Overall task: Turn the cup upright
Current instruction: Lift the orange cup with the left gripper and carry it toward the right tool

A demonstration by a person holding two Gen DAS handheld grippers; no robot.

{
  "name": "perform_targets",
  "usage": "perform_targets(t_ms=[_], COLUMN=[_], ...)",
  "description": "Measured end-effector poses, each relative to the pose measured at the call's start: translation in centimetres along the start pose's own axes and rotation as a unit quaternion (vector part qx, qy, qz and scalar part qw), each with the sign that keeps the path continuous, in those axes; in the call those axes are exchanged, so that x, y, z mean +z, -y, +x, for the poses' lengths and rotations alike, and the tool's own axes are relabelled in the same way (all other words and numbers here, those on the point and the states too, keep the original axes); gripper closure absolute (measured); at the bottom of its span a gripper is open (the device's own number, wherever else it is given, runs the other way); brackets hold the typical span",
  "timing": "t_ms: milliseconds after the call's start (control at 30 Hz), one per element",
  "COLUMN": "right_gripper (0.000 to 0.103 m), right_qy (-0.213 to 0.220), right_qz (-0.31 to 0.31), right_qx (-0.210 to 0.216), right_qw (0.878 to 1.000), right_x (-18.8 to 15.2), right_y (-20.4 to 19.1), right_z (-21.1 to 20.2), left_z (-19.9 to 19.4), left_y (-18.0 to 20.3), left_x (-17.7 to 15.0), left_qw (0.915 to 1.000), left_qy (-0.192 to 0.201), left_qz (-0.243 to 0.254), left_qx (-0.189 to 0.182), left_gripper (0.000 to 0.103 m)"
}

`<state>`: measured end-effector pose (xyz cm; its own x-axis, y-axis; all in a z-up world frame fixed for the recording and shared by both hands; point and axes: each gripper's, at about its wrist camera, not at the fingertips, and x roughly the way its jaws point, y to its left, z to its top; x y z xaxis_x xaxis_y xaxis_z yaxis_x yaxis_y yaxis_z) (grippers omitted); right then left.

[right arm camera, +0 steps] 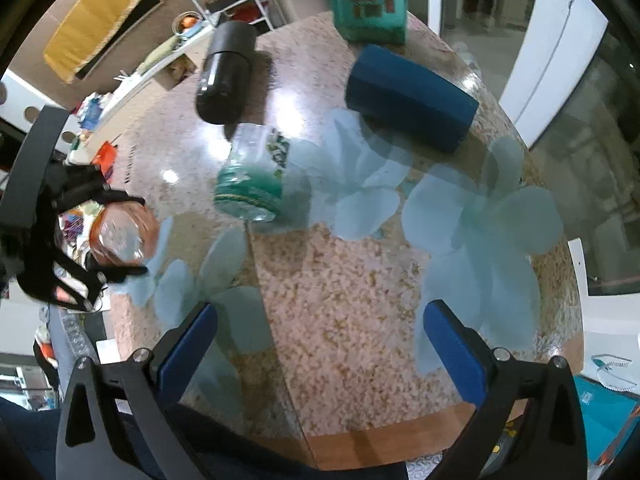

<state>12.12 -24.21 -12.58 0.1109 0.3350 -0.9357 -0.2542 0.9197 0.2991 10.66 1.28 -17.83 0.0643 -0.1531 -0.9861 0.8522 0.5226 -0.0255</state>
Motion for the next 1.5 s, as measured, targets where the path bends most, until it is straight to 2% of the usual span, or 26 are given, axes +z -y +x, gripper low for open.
perform_targets(t_ms=[33,100,233,433,533,667,733,800,833,900,1033,1267,1333,1500], right_gripper=[0.0,0.0,0.0,0.0,0.0,0.0,0.0,0.0,0.0,0.0,0.0,0.0,0.0,0.0], right_qy=[0.004,0.01,0.014,0.016,0.015,0.006,0.004,-0.001,-0.003,-0.009,-0.021,-0.038,-0.042,-0.052], right_qz=[-0.006,-0.017,-0.038,-0.065,-0.074,-0.079,-0.08,-0.081,-0.08,-0.078,-0.077,-0.081,-0.082,-0.081], right_qx=[0.003,0.008,0.021,0.031,0.035,0.03,0.026,0.018,0.015,0.011,0.003,-0.002,-0.001,-0.002], right_qw=[1.0,1.0,0.999,0.997,0.997,0.996,0.996,0.997,0.997,0.997,0.997,0.996,0.996,0.995], right_x=[-0.2,-0.9,-2.1,-3.6,-4.0,-4.6,-4.7,-4.9,-4.9,-5.0,-5.1,-5.2,-5.3,-5.4], right_y=[-0.1,-0.7,-1.6,-2.9,-3.2,-3.1,-3.0,-2.7,-2.6,-2.2,-1.6,-1.2,-1.3,-1.3], right_z=[-0.3,-0.8,-1.5,-2.0,-2.1,-1.5,-1.2,-0.9,-0.8,-0.5,0.2,1.4,1.7,2.2], left_z=[-0.1,-1.0,-1.4,-1.8,-1.4,-0.2,0.7,1.5,2.1,3.1,4.4,5.7,5.8,6.1], left_y=[1.1,3.9,7.4,10.4,10.9,11.0,11.0,11.0,10.9,11.0,11.4,11.5,11.6,11.5], left_x=[0.1,-1.8,-2.9,-4.5,-5.0,-5.6,-5.8,-5.9,-6.0,-5.9,-5.4,-5.8,-6.1,-6.9], left_qw=[0.9999,0.9993,0.9942,0.9748,0.9571,0.921,0.9028,0.8907,0.8809,0.87,0.8609,0.8347,0.8319,0.8316], left_qy=[0.003,0.009,0.028,0.038,0.039,0.046,0.041,0.039,0.041,0.041,0.037,0.031,0.034,0.034], left_qz=[-0.011,-0.03,-0.101,-0.216,-0.284,-0.386,-0.426,-0.45,-0.469,-0.49,-0.506,-0.549,-0.553,-0.553], left_qx=[0.01,0.02,0.023,0.044,0.044,0.029,0.039,0.053,0.048,0.038,0.037,0.037,0.035,0.033], left_gripper=[0.033,0.033,0.033,0.032,0.032,0.032,0.032,0.032,0.032,0.032,0.032,0.031,0.031,0.031])
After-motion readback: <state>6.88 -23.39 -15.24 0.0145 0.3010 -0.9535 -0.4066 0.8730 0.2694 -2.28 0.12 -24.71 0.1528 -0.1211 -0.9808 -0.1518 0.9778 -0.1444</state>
